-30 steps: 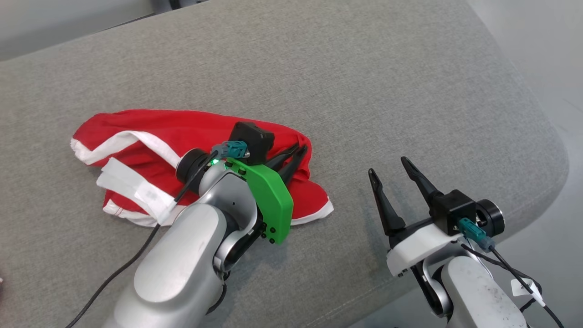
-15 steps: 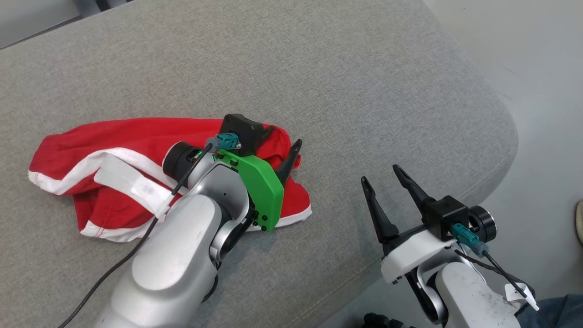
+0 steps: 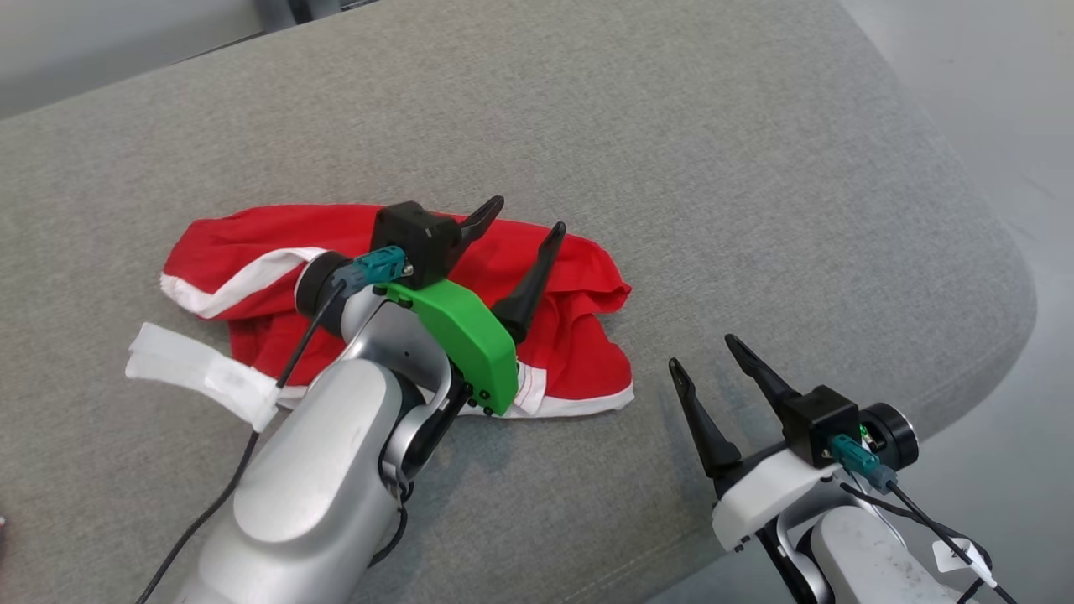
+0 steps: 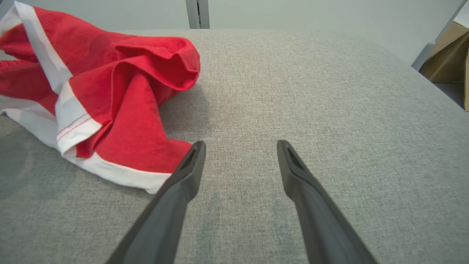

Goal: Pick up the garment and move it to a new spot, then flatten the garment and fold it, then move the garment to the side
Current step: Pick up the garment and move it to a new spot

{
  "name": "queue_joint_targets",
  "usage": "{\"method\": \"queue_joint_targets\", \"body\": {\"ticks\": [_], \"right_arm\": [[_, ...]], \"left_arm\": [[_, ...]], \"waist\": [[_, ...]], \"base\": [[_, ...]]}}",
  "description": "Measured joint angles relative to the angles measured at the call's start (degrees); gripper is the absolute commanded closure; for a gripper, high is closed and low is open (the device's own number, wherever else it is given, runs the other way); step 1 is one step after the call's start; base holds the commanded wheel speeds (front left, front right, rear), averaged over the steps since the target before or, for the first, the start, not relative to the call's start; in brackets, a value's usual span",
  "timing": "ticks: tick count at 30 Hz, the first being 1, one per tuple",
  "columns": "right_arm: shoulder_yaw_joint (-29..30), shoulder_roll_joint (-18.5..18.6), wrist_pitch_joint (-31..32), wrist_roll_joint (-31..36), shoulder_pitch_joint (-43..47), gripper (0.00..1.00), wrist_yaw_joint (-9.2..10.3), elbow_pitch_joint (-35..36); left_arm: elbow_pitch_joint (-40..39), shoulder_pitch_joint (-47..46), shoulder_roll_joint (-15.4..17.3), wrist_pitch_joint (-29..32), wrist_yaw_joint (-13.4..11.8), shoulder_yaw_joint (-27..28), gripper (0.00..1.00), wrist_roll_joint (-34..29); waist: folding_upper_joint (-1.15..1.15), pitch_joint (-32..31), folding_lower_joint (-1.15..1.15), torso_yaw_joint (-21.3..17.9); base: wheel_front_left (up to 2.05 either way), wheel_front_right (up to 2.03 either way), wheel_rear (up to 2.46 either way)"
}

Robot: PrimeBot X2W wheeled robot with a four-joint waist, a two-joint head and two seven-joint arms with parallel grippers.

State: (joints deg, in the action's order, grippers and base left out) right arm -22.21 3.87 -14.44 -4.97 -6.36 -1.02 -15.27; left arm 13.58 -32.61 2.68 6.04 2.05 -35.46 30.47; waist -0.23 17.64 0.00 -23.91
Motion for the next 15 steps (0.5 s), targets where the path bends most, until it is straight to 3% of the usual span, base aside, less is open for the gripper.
{"method": "queue_joint_targets", "body": {"ticks": [7,15], "right_arm": [[1.40,1.72,0.01,0.56,1.07,0.00,0.00,-0.12],[2.03,2.14,0.00,1.09,1.80,0.00,0.01,-0.08]], "left_arm": [[-0.76,4.53,0.69,-2.88,-0.90,0.97,0.00,-0.92],[-0.13,9.34,5.75,-6.13,-3.71,3.46,0.00,-3.18]], "waist": [[0.00,-1.86,0.00,4.79],[0.00,-4.00,0.00,10.19]], "base": [[0.00,0.00,0.00],[0.00,0.00,0.00]]}}
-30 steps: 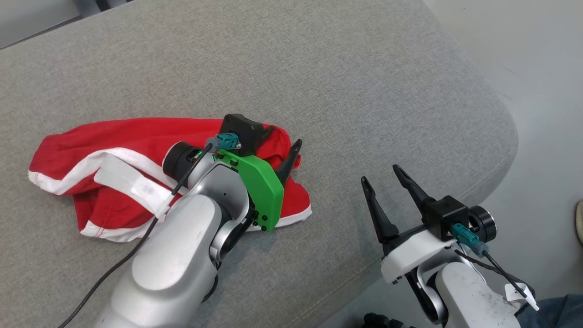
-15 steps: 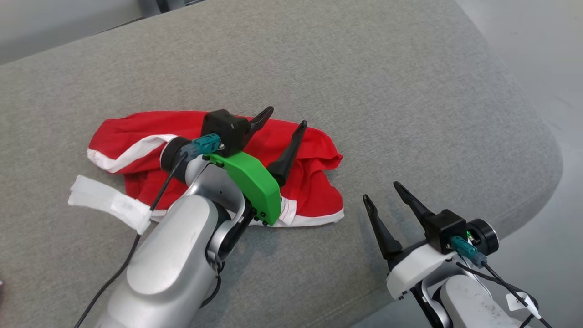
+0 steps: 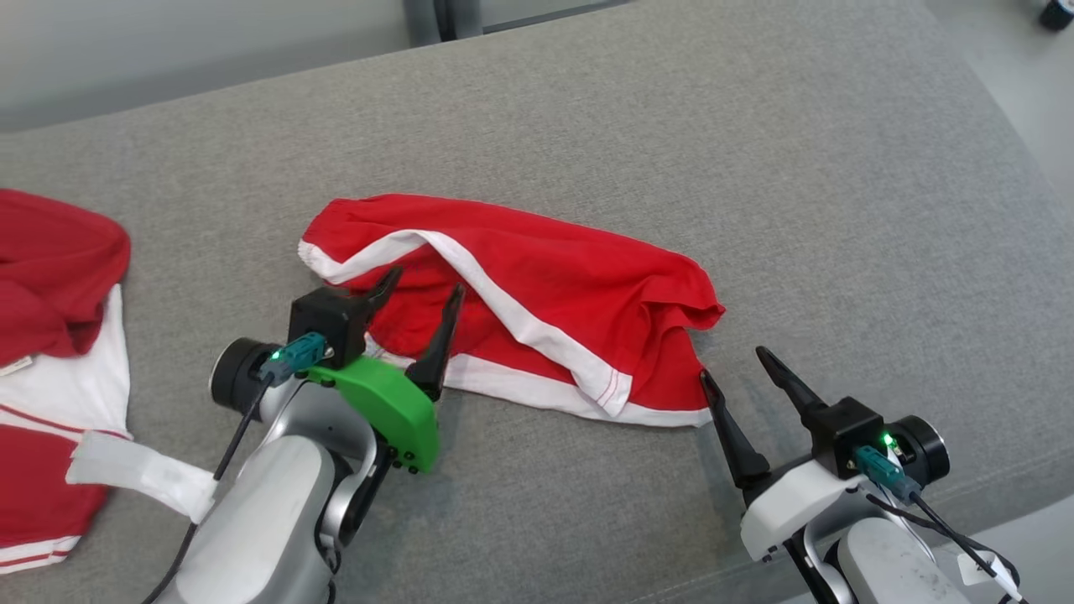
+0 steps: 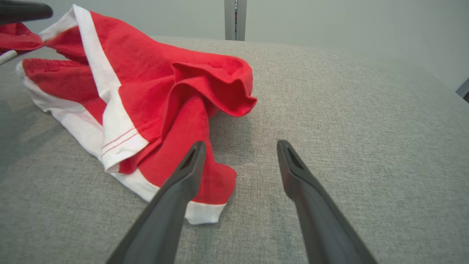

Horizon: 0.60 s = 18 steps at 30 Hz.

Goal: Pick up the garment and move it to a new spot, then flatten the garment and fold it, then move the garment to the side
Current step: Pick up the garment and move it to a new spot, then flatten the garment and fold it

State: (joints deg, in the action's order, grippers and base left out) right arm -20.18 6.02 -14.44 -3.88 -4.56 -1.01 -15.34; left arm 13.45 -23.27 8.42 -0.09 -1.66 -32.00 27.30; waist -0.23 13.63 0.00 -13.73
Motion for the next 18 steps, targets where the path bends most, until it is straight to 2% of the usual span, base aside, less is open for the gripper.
{"method": "queue_joint_targets", "body": {"ticks": [9,18], "right_arm": [[-0.59,0.20,0.00,0.42,1.59,0.00,-0.51,0.00],[-0.96,-0.20,0.01,0.49,1.57,0.00,-1.01,0.01]], "left_arm": [[1.05,5.29,2.56,-1.36,-1.37,1.41,0.00,-0.31],[1.13,6.05,3.93,-2.02,-1.47,1.35,0.00,-0.81]], "waist": [[0.00,-2.11,0.00,3.66],[0.00,-1.76,0.00,2.95]], "base": [[0.00,0.00,0.00],[0.00,0.00,0.00]]}}
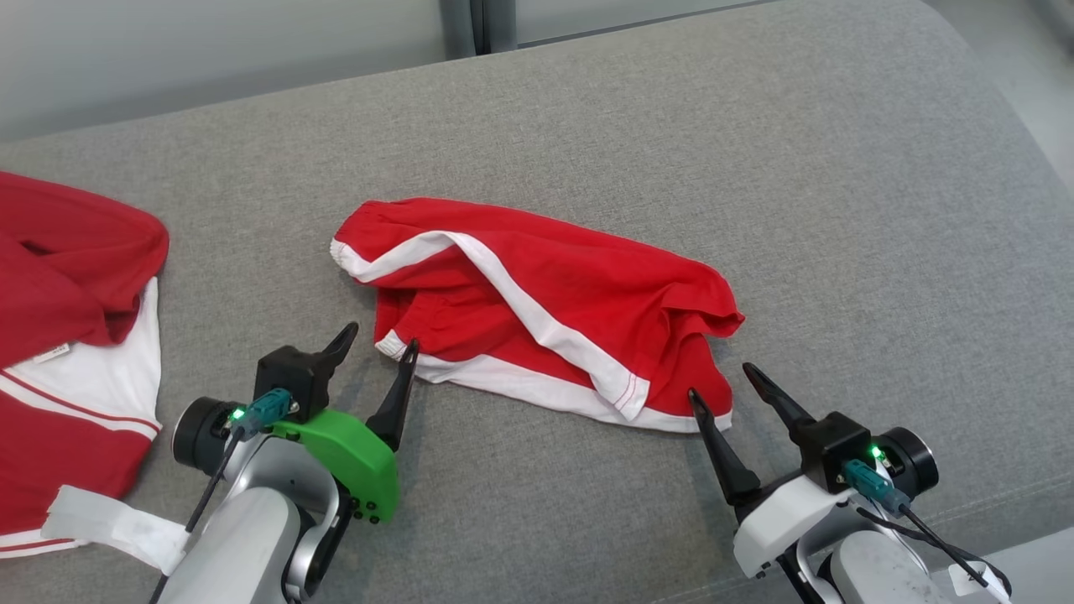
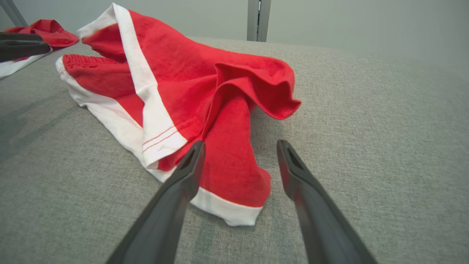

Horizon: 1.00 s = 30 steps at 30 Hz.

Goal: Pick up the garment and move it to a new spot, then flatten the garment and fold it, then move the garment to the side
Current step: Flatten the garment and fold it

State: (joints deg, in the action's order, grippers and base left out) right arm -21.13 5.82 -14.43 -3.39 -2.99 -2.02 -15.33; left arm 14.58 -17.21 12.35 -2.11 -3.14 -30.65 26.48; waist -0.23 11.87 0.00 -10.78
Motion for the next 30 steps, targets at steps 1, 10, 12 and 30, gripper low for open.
{"method": "queue_joint_targets", "body": {"ticks": [1,10,12,30], "right_arm": [[0.00,0.00,0.00,0.00,0.00,0.00,0.00,0.00],[-0.01,-0.36,0.00,0.00,-0.09,0.00,-0.03,0.07],[0.00,-0.47,0.00,0.00,-0.09,0.00,-0.09,0.10],[0.53,-1.05,0.00,-0.03,-0.12,0.00,0.03,0.14]], "left_arm": [[0.00,0.00,0.00,0.00,0.00,0.00,0.00,0.00],[1.42,0.00,1.52,0.63,0.10,-0.69,0.00,-0.45],[1.62,0.00,1.71,0.63,0.10,-0.56,0.00,-0.47],[5.00,-0.01,2.75,2.15,0.87,-0.83,0.99,-0.46]], "waist": [[0.00,0.00,0.00,0.00],[0.00,1.06,0.00,-1.87],[0.00,1.30,0.00,-2.35],[0.00,2.31,0.00,-4.29]], "base": [[0.00,0.00,0.00],[0.00,0.00,0.00],[0.00,0.00,0.00],[0.00,0.00,0.00]]}}
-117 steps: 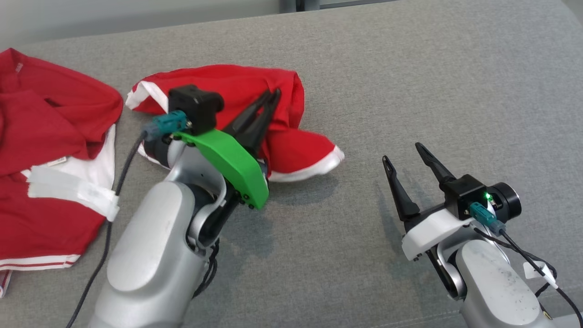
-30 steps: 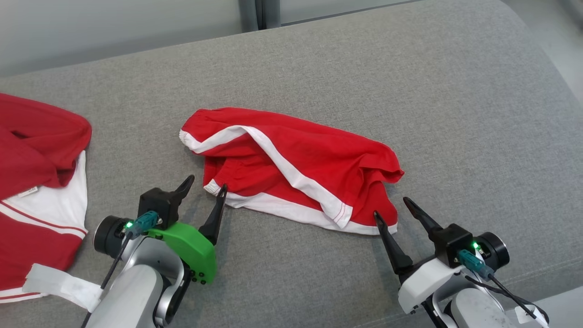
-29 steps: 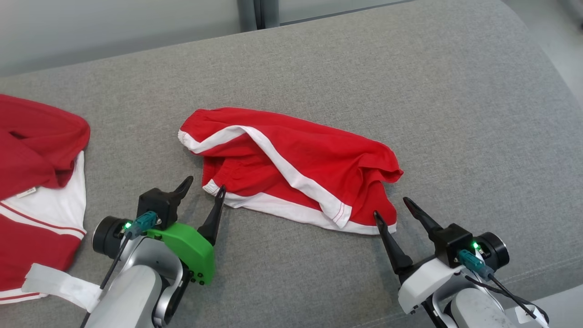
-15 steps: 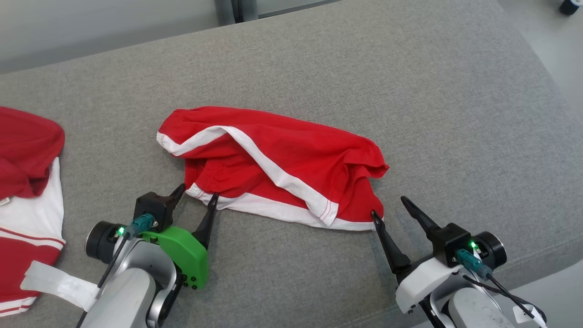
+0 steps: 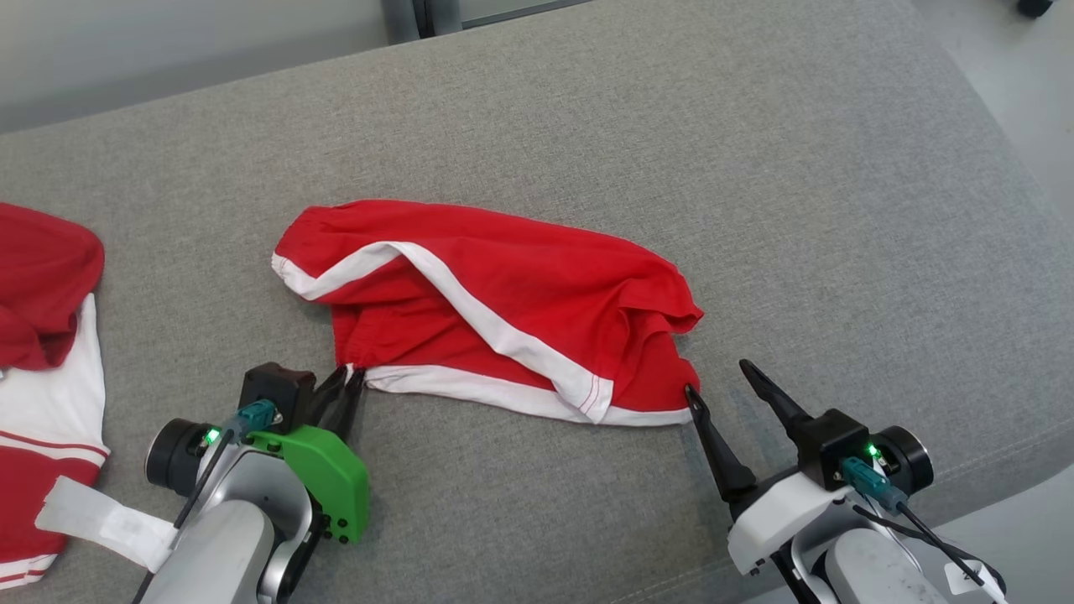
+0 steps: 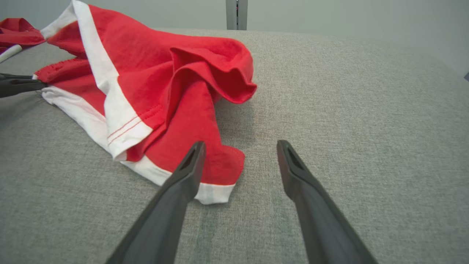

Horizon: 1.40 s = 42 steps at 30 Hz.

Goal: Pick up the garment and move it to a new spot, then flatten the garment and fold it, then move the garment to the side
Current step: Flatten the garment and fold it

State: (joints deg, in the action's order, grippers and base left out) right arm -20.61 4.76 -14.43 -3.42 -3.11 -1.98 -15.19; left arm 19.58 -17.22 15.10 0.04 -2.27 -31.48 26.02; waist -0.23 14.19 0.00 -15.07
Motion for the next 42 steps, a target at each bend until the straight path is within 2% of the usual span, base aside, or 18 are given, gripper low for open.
{"method": "queue_joint_targets", "body": {"ticks": [4,8,15,19,22,27,32,36,42], "right_arm": [[0.11,-0.20,0.00,0.00,0.00,0.00,0.00,0.00],[0.93,-0.22,-0.01,-0.05,0.03,0.00,0.15,0.03],[1.76,-0.04,0.00,-0.07,0.17,0.00,0.56,0.08],[1.56,-0.12,0.00,-0.07,0.19,0.00,0.49,0.02],[0.92,-0.33,0.00,-0.05,0.19,0.00,0.03,-0.03],[-0.94,-1.05,0.00,-0.05,0.19,0.00,-0.55,-0.09],[-2.12,-1.11,0.00,-0.05,0.21,0.00,-1.04,-0.09],[-2.41,-1.13,0.00,-0.05,0.52,0.00,-1.53,-0.10],[-2.49,-1.10,0.00,-0.14,1.98,0.00,-1.77,-1.34]], "left_arm": [[0.04,0.00,-0.04,0.48,0.38,-0.07,1.00,0.47],[-1.02,0.00,-1.13,1.97,1.94,-0.14,1.00,2.79],[-9.85,-0.36,-3.30,4.55,6.33,-0.23,1.00,8.77],[-16.06,-2.78,-3.39,6.17,7.32,0.44,1.00,11.52],[-19.37,-4.13,-4.34,8.94,7.81,1.35,1.00,16.24],[-21.72,-4.59,-3.99,14.70,7.33,2.92,1.00,20.11],[-21.40,-6.88,-0.74,19.63,4.08,5.68,1.00,20.08],[-20.63,-6.95,1.48,21.21,1.81,7.56,1.00,19.16],[-21.62,-6.95,1.88,22.93,0.16,8.96,1.00,19.78]], "waist": [[0.00,-0.12,0.00,0.15],[0.00,-0.37,0.00,0.76],[0.00,-0.74,0.00,2.91],[0.00,-1.29,0.00,4.35],[0.00,-2.04,0.00,5.07],[0.00,-3.26,0.00,5.24],[0.00,-3.34,0.00,3.92],[0.00,-2.94,0.00,2.60],[0.00,-1.69,0.00,0.85]], "base": [[0.00,0.00,0.00],[0.00,0.00,0.00],[0.00,0.00,0.00],[0.00,0.00,0.00],[0.00,0.00,0.00],[0.00,0.00,0.00],[0.00,0.00,0.00],[0.00,0.00,0.00],[0.00,0.00,0.00]]}}
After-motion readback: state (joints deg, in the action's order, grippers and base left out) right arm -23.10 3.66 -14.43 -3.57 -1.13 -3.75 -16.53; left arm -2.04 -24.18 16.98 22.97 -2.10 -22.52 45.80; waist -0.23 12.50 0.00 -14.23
